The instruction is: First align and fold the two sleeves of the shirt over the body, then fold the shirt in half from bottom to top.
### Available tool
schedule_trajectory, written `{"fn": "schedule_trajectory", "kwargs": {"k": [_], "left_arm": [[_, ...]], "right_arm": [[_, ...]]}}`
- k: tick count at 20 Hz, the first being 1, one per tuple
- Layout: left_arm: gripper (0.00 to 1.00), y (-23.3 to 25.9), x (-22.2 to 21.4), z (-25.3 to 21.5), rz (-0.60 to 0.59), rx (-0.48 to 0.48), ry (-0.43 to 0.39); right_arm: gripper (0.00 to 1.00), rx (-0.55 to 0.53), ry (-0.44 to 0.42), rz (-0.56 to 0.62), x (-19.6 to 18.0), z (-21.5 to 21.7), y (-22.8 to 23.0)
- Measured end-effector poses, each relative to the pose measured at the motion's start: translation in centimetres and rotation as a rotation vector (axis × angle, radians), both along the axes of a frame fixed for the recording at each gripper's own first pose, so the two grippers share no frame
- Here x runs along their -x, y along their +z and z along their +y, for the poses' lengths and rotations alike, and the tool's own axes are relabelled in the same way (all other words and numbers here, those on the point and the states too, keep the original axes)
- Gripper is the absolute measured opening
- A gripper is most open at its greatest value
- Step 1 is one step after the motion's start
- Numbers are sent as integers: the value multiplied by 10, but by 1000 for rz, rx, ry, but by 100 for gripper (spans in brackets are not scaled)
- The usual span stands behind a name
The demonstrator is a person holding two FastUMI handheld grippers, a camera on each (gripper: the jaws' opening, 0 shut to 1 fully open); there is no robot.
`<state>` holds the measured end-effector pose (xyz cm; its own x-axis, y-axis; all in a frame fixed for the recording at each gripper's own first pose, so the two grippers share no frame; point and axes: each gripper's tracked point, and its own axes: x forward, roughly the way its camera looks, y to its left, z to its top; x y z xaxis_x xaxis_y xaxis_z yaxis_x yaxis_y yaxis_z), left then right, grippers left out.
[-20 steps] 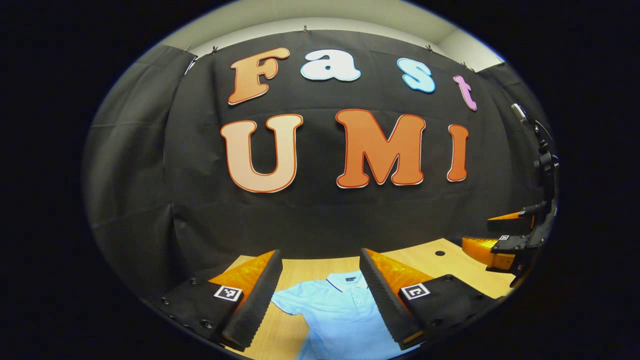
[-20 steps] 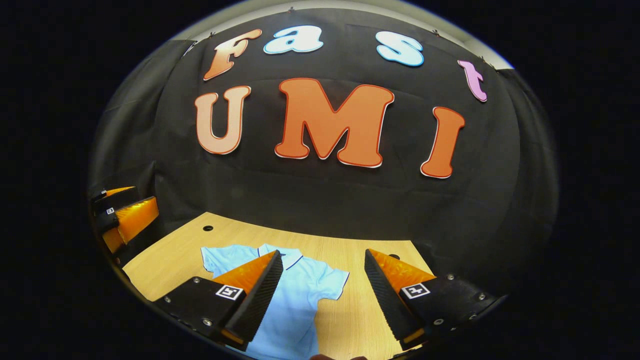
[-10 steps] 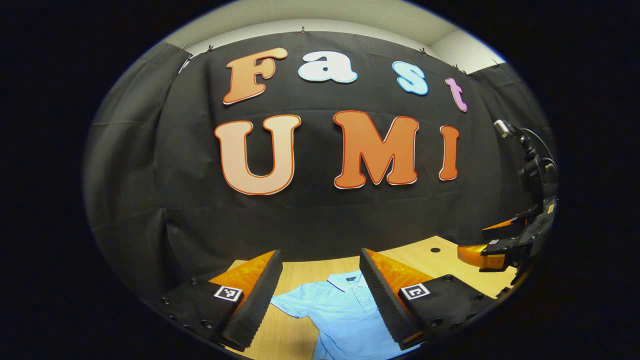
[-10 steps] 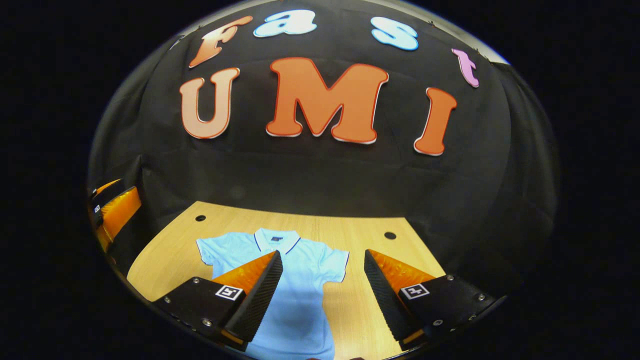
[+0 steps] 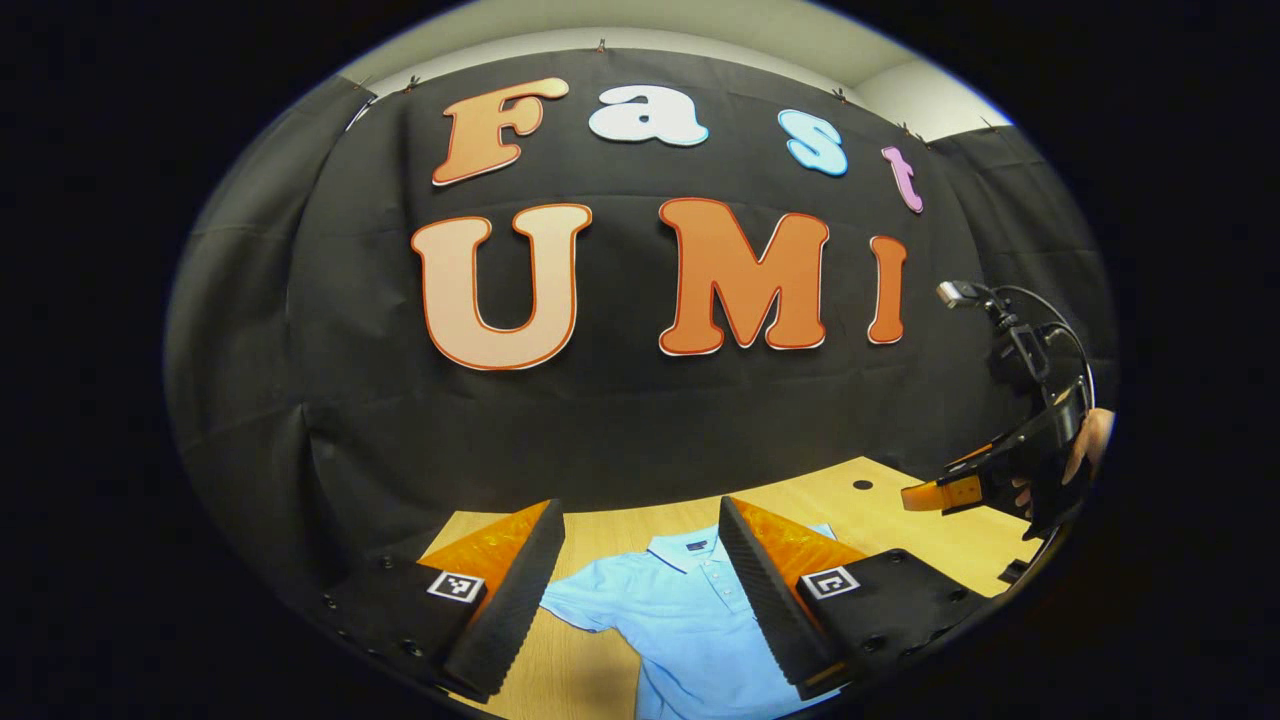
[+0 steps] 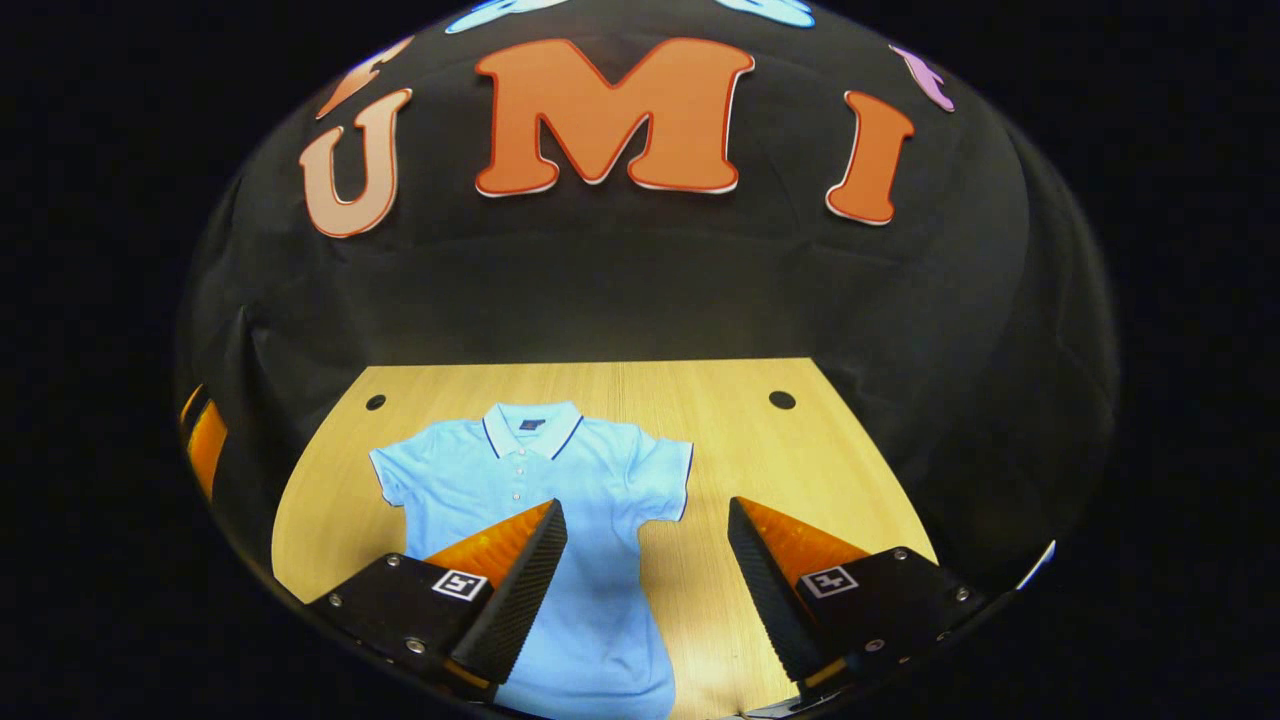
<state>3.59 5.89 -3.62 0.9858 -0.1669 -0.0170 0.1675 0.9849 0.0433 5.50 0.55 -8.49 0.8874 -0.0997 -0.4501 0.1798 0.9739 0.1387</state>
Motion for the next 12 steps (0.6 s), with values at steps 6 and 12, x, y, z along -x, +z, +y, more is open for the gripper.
{"fn": "schedule_trajectory", "kwargs": {"k": [6,12], "left_arm": [[99,-12,-1,8,42,19,161],[99,8,-4,12,-1,-16,251]], "right_arm": [[96,-33,76,115,-67,-13,-38],[96,-70,108,255,-116,-24,-90]]}}
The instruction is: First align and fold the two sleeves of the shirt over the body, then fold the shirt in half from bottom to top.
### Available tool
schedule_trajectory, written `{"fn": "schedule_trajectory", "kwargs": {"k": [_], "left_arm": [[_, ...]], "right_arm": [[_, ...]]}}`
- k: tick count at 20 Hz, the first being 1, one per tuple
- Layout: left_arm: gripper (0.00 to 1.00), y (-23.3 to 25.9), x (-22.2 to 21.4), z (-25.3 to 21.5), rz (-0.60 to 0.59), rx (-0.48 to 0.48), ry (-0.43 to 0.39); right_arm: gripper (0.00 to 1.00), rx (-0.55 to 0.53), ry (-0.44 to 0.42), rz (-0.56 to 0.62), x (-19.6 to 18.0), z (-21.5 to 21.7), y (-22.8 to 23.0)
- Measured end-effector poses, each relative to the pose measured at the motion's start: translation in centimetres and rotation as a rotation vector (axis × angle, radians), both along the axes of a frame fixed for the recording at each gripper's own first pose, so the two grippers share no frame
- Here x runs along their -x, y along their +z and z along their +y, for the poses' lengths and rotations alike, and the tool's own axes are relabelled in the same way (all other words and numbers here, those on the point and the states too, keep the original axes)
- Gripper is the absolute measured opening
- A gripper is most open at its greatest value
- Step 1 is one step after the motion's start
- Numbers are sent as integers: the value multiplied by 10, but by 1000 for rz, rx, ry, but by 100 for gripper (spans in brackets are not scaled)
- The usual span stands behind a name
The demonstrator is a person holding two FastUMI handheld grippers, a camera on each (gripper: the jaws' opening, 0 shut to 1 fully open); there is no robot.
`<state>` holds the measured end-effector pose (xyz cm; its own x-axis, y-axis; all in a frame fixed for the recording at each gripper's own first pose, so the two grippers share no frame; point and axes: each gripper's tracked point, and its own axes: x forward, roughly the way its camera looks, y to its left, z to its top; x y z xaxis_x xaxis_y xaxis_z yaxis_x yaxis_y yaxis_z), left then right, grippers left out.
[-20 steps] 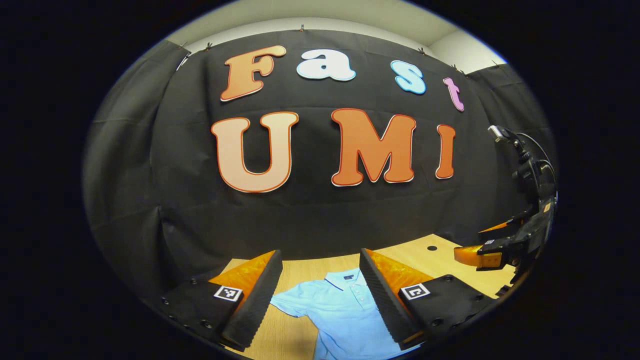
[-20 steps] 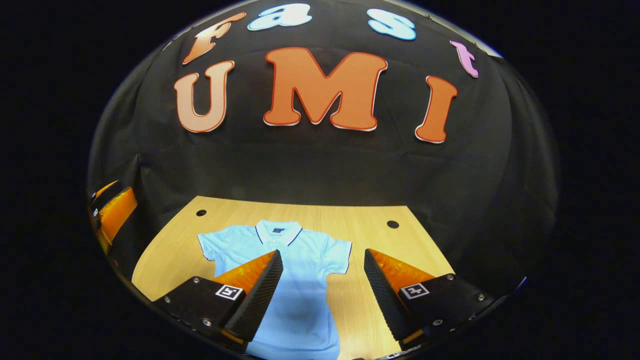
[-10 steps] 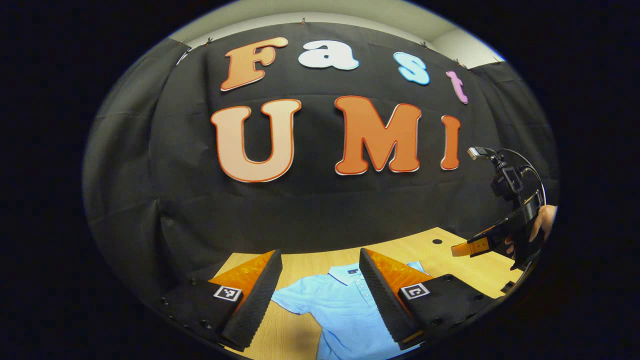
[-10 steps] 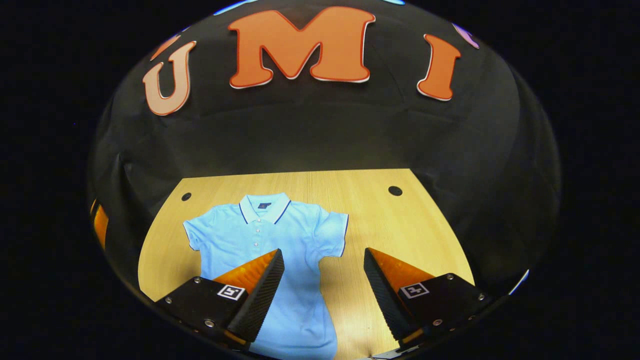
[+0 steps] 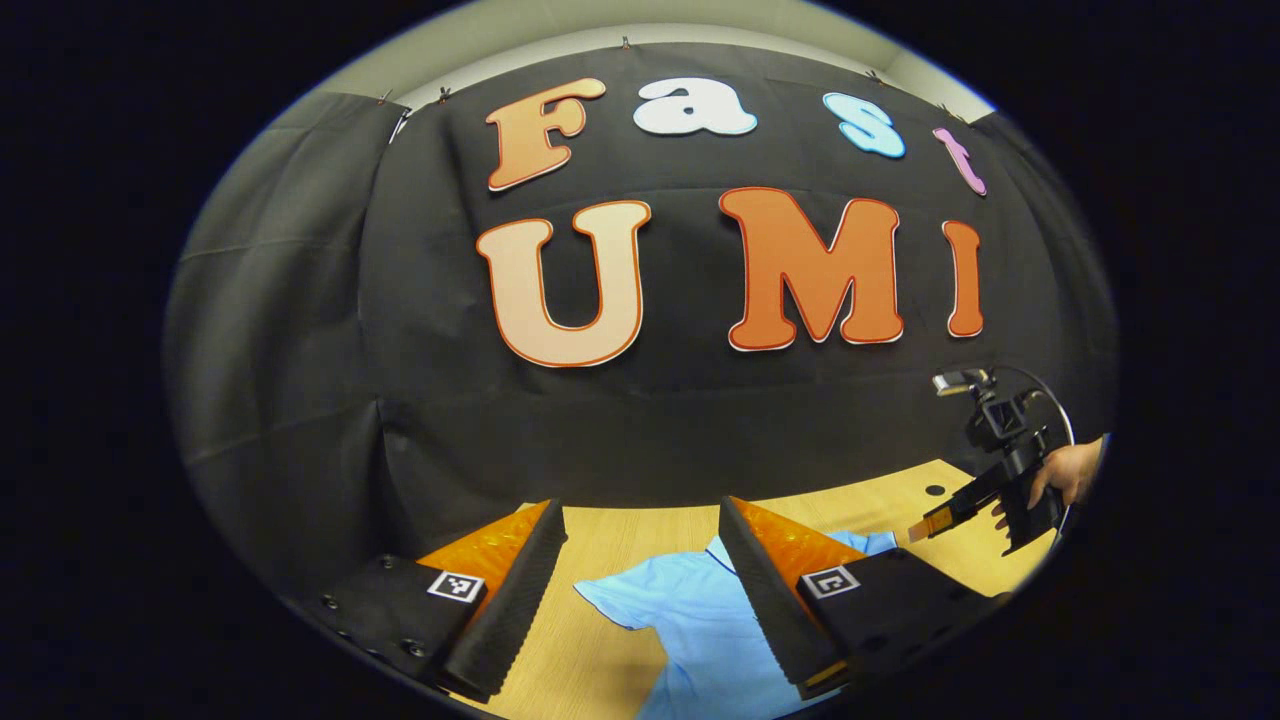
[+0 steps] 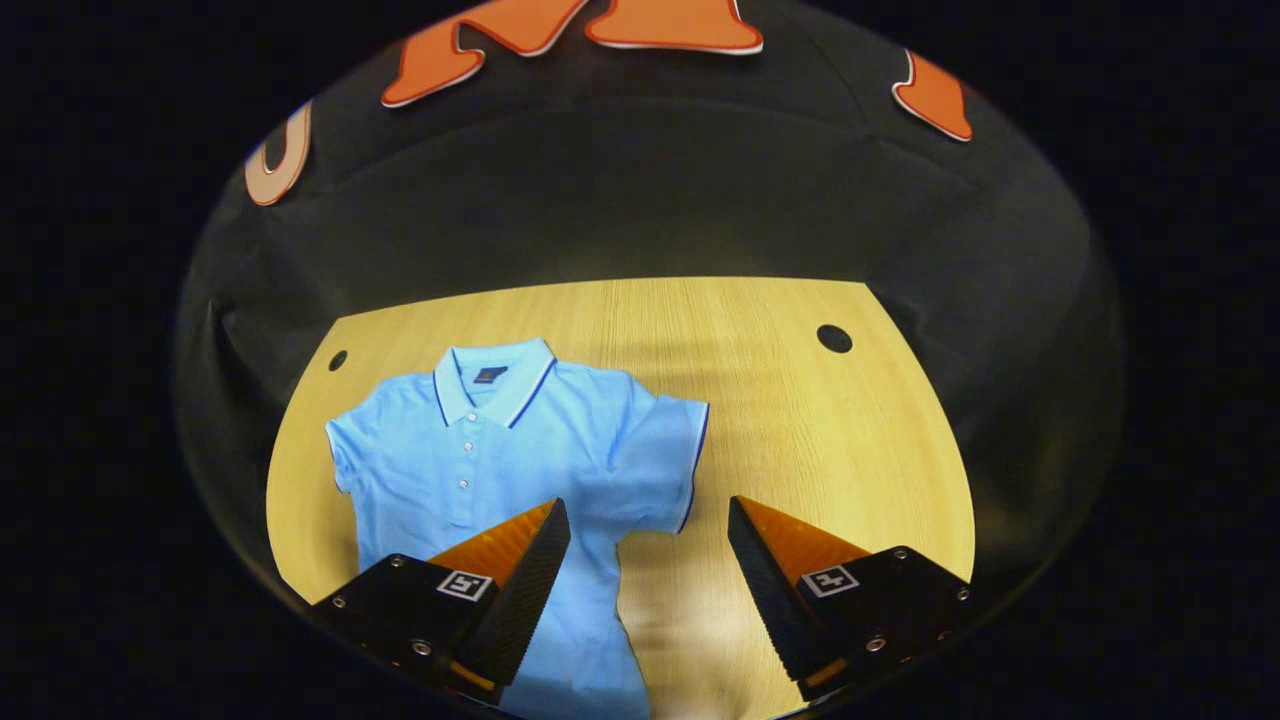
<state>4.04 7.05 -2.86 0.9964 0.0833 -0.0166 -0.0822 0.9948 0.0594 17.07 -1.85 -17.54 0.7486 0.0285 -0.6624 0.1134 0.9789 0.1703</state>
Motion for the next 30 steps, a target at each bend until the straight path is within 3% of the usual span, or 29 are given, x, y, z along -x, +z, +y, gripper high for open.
{"fn": "schedule_trajectory", "kwargs": {"k": [3,4,5,14,16,21,23,25,30], "left_arm": [[99,-1,-1,-3,13,-27,21],[99,-1,0,-4,20,-31,27],[99,-4,-1,-5,30,-32,27],[100,-9,4,-2,87,-56,77],[100,-9,5,-1,93,-60,87],[100,-18,8,-2,122,-59,100],[100,-20,10,-4,128,-47,101],[100,-21,14,-8,127,-52,93],[100,-23,23,-5,141,-76,99]], "right_arm": [[90,-15,15,84,-14,-6,-25],[84,-18,14,105,-20,-9,-32],[88,-19,14,124,-26,-7,-40],[80,-30,-60,232,-64,-24,-93],[74,-38,-56,259,-63,-21,-102],[52,-22,-60,236,-72,-18,-106],[19,-35,-77,218,-74,-18,-103],[8,-72,-56,186,-79,-13,-99],[3,-217,-62,129,-83,1,-87]]}}
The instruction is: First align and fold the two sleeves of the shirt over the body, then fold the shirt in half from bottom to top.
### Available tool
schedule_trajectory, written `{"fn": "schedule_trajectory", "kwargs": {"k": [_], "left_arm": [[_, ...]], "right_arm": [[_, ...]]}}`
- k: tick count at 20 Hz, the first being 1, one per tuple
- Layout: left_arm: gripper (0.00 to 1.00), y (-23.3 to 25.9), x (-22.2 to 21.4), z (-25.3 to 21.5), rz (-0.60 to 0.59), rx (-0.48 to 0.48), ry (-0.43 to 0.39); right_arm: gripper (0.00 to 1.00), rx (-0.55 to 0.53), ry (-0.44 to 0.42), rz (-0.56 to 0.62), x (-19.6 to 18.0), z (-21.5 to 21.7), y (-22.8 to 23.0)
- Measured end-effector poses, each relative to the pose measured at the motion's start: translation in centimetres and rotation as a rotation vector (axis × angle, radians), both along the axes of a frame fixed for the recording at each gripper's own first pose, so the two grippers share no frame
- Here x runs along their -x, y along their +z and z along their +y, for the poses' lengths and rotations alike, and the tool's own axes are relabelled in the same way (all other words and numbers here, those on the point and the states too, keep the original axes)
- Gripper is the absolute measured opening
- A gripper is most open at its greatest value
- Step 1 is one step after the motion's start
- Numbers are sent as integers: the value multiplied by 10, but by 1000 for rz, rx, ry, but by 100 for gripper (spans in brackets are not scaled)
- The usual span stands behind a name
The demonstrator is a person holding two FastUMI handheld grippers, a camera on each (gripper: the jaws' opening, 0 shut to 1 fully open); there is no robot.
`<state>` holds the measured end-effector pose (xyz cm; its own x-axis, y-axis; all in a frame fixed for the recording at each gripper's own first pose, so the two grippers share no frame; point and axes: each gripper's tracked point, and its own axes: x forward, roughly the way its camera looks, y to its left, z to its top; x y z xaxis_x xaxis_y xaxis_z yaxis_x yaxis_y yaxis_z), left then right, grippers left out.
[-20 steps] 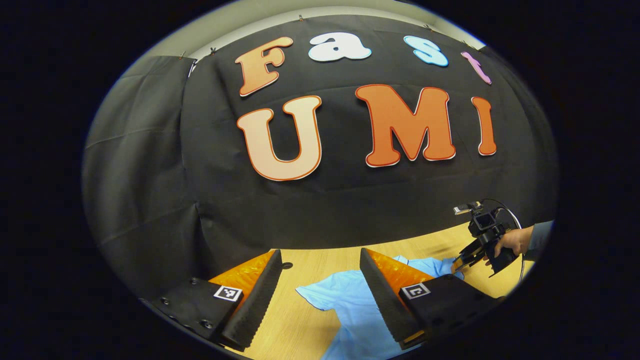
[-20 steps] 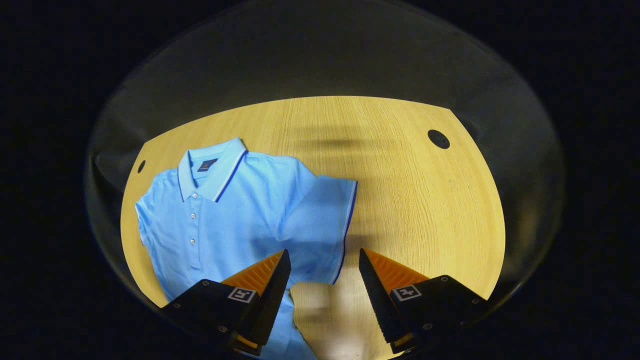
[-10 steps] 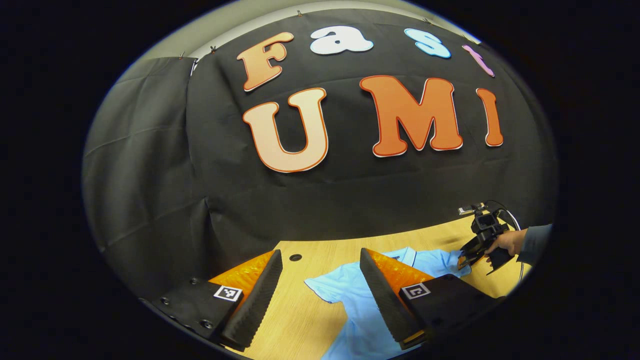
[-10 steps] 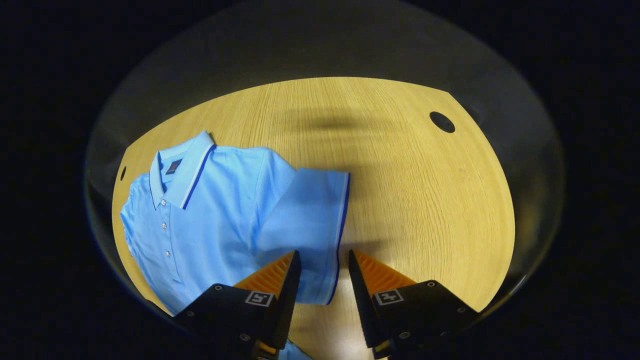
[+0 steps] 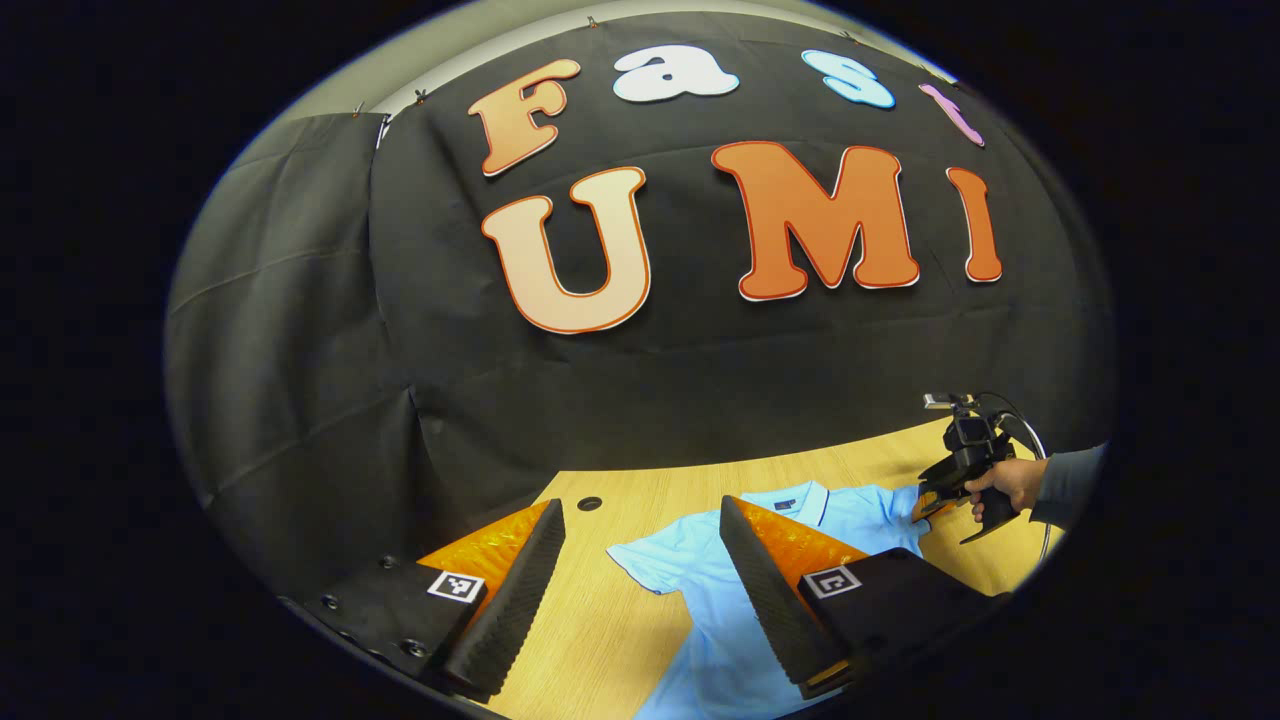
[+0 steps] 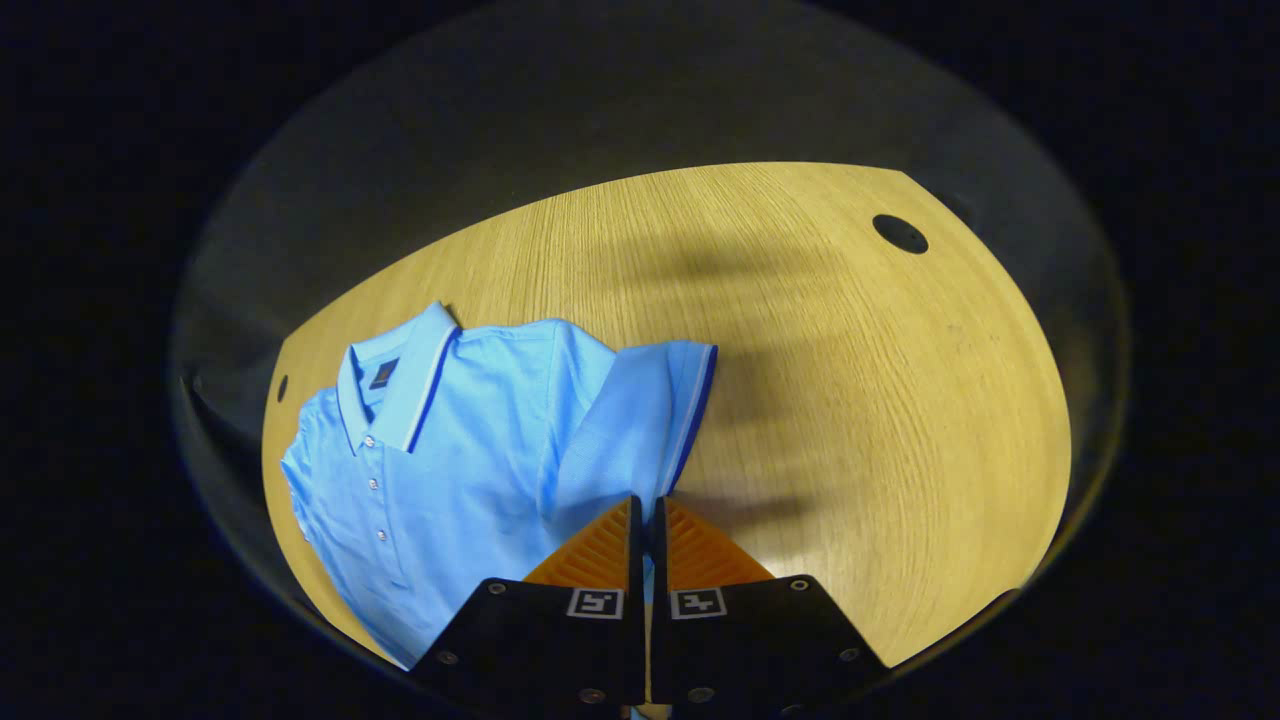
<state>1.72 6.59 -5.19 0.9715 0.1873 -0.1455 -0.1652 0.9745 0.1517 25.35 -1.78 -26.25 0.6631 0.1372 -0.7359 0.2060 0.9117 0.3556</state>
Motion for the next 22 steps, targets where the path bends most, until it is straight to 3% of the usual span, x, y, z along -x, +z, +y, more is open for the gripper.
{"fn": "schedule_trajectory", "kwargs": {"k": [7,10,15,18,19,22], "left_arm": [[100,-7,3,15,34,-53,6],[100,-16,-2,24,46,-24,-6],[100,-48,-36,33,96,72,-100],[100,-67,-66,40,137,116,-159],[100,-74,-76,42,153,132,-178],[100,-98,-106,51,215,186,-215]], "right_arm": [[3,1,87,-132,-8,44,42],[3,13,122,-177,-11,70,58],[3,-5,176,-194,-9,116,67],[11,-108,228,-165,2,157,72],[19,-105,231,-165,2,163,71],[25,-34,227,-187,9,163,74]]}}
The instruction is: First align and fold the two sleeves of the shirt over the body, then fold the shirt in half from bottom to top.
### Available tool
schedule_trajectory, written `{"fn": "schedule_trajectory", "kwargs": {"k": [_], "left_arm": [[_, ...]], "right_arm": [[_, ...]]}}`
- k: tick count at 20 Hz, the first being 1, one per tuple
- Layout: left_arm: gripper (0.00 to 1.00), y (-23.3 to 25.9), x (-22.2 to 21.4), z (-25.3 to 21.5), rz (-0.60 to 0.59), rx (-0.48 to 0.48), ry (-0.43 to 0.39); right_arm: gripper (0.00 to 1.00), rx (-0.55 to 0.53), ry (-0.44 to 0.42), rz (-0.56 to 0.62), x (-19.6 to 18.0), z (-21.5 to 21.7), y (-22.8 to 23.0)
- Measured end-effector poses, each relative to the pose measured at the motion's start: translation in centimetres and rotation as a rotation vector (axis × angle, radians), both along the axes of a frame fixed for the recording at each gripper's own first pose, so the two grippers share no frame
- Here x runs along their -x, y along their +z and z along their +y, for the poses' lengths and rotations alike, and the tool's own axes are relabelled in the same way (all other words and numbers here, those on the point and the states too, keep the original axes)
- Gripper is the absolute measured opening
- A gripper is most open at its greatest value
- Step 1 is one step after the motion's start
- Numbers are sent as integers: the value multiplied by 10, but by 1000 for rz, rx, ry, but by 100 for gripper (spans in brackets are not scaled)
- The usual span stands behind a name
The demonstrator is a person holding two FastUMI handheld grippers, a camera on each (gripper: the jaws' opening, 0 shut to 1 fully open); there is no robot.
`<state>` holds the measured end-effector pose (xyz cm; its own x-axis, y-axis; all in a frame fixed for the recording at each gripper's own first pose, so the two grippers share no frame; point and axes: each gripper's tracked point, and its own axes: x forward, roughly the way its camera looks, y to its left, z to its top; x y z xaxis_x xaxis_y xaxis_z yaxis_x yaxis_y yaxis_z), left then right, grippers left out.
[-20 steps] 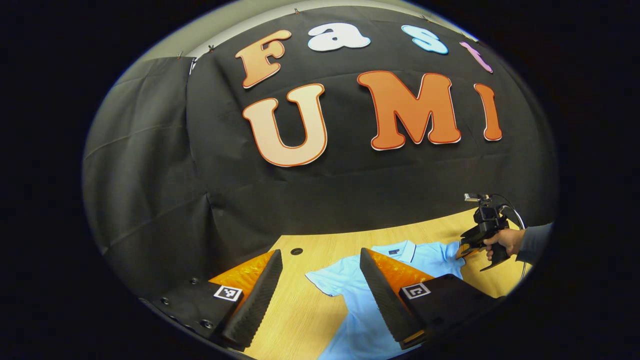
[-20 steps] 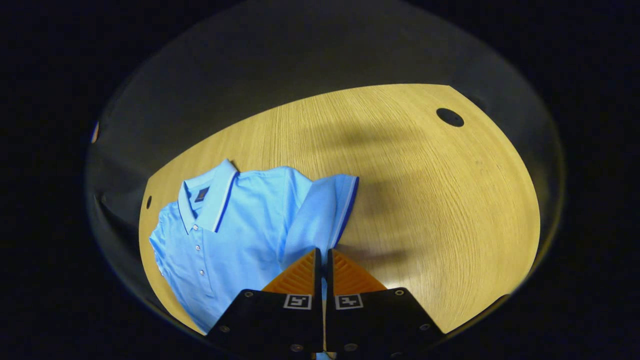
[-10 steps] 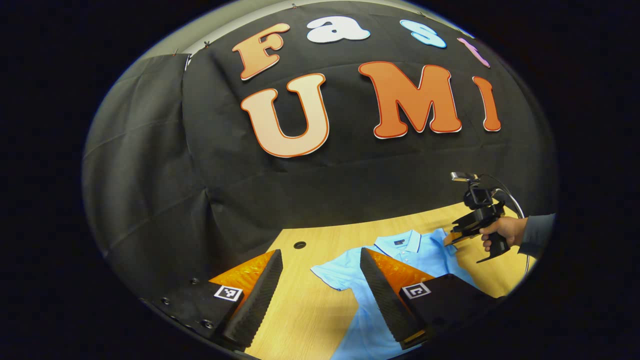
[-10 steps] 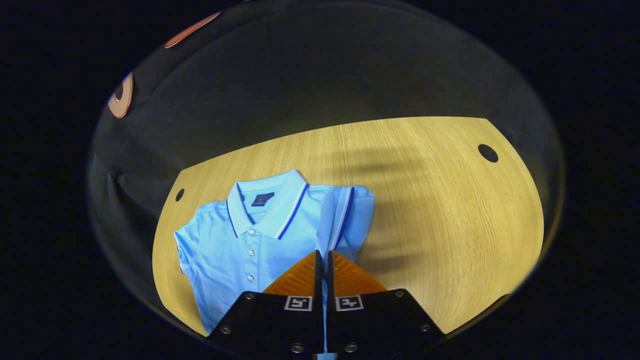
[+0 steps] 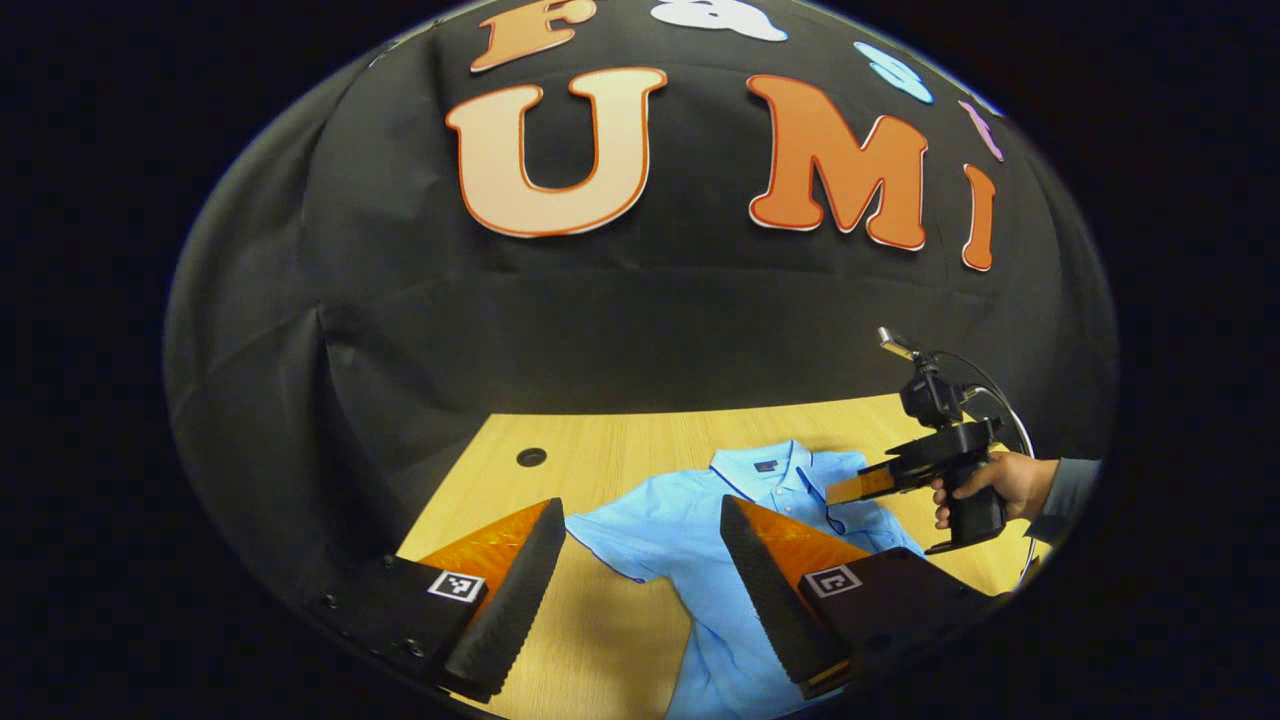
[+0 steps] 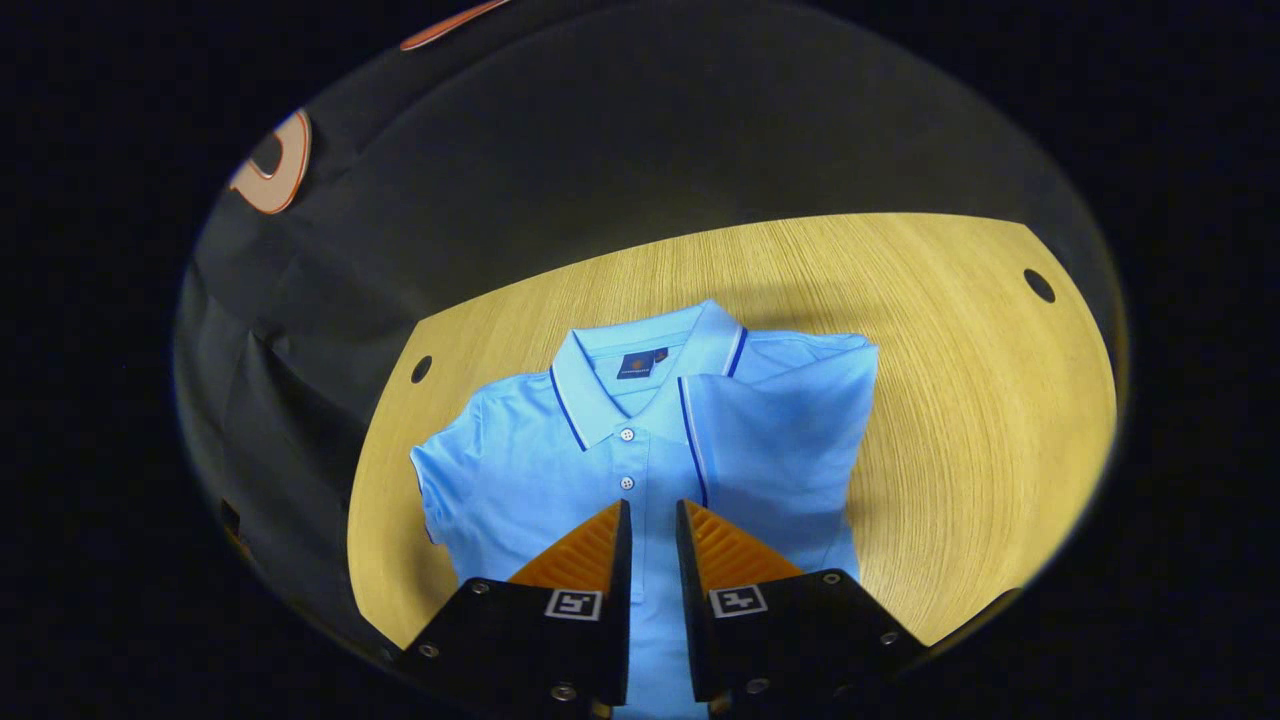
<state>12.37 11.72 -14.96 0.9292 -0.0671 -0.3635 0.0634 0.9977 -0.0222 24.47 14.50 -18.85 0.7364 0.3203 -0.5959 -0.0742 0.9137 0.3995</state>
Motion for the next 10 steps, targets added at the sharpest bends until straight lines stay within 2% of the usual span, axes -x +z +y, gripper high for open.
{"fn": "schedule_trajectory", "kwargs": {"k": [2,3,5,7,8,9,10], "left_arm": [[100,-23,-21,7,56,31,-27],[100,-37,-33,10,90,45,-38],[97,-64,-54,14,164,85,-66],[99,-91,-74,15,229,108,-70],[97,-101,-83,18,258,111,-68],[97,-112,-90,23,291,103,-57],[97,-125,-97,27,328,83,-46]], "right_arm": [[34,66,-11,-16,8,-10,3],[43,95,-24,-14,13,-15,3],[53,122,-46,-27,22,-22,11],[55,140,-76,-52,31,-29,17],[47,150,-90,-65,37,-32,22],[53,162,-108,-73,45,-37,25],[64,180,-127,-83,52,-43,28]]}}
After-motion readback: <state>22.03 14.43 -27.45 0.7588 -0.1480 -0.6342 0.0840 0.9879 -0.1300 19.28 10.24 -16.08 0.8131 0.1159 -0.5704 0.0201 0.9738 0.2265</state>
